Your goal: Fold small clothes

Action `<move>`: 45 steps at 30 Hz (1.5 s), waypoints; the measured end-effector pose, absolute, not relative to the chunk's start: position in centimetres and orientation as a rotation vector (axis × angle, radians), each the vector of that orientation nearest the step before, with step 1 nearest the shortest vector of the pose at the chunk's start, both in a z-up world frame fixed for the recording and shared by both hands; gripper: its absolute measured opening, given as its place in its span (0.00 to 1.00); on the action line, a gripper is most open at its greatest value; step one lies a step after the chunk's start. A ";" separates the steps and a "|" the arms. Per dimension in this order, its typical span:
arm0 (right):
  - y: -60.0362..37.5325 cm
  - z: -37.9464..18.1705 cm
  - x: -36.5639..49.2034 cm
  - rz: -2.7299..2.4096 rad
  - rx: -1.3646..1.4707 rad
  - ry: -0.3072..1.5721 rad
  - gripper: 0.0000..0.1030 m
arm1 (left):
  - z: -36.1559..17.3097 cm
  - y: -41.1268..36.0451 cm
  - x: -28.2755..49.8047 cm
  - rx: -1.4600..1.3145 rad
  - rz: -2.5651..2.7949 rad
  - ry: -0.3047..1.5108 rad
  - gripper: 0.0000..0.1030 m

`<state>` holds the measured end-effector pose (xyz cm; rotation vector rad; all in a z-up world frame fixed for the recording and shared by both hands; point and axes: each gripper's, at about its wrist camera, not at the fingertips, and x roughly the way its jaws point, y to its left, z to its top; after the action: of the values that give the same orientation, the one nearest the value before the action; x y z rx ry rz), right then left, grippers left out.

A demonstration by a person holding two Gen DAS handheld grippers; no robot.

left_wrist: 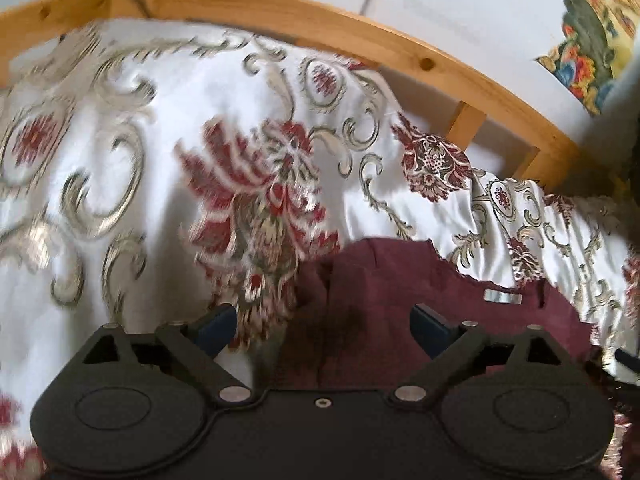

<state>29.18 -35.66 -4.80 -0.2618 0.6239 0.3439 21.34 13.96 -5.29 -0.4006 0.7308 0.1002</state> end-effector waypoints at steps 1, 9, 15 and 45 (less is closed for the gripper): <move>-35.8 -4.9 28.9 0.334 -0.259 0.630 0.98 | -5.5 14.1 20.9 -0.434 0.081 0.745 0.91; -37.1 -4.6 25.4 0.258 -0.245 0.731 1.00 | -6.9 11.0 18.5 -0.403 -0.003 0.891 0.91; -37.6 -5.9 24.2 0.182 -0.296 0.858 1.00 | -7.4 8.0 17.6 -0.143 0.084 0.942 0.92; -40.1 -8.0 23.7 0.172 -0.136 0.987 1.00 | -9.3 8.8 16.9 -0.100 0.160 1.055 0.99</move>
<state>23.67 -40.10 -7.97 -0.1357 0.9870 0.1716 16.89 8.80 -9.33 -0.0996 1.0551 0.1600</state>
